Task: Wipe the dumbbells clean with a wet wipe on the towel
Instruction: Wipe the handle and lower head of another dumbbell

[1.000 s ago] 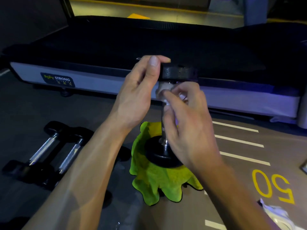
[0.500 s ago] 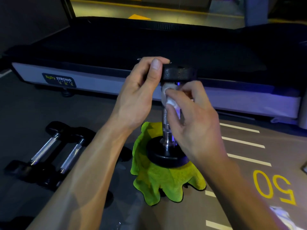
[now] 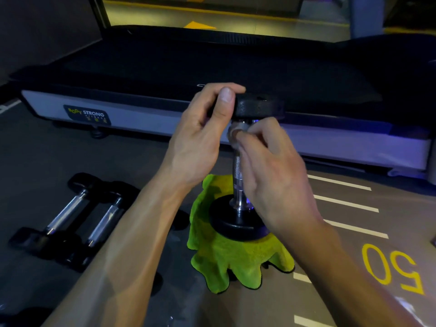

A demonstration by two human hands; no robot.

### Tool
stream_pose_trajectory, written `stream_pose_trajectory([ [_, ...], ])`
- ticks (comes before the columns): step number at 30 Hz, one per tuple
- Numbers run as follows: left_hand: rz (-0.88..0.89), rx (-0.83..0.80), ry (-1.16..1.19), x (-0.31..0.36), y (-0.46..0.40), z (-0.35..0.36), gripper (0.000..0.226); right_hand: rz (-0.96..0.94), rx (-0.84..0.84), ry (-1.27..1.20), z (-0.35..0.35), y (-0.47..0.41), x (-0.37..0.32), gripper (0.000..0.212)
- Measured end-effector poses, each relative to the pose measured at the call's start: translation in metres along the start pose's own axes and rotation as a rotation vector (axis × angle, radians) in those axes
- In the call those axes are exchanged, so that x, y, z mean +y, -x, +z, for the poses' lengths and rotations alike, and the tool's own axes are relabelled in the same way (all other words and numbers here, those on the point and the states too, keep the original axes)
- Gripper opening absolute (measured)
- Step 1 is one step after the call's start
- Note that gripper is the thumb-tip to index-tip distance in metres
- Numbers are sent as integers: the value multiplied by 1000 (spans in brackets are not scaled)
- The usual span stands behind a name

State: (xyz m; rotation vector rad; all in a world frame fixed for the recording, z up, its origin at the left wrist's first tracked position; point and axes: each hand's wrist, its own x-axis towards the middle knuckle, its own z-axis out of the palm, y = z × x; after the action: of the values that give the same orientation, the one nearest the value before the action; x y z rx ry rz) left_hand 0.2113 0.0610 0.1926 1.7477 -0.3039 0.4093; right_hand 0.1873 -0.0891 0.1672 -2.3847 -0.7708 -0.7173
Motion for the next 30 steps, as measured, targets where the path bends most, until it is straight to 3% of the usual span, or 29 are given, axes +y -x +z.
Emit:
stream_pose_trajectory([
  [5,6,0,0,-1,3,-2,31,-90,11,-37,-1,14,5,32],
  [10,22,11,11,-2,0,1,29,-166,-191,-105,5,45,12,29],
  [16,24,10,0,-1,2,0,26,-121,-178,-101,-16,19,5,29],
  [20,34,17,11,-2,0,0,25,-75,-264,-91,-12,28,-10,25],
  [25,61,-2,-1,3,3,2,21,157,-468,99,-1,27,-26,29],
  [27,69,-2,0,3,4,3,21,225,-464,142,4,26,-35,26],
  [30,71,-11,1,2,2,0,22,146,-418,45,-4,25,-31,28],
])
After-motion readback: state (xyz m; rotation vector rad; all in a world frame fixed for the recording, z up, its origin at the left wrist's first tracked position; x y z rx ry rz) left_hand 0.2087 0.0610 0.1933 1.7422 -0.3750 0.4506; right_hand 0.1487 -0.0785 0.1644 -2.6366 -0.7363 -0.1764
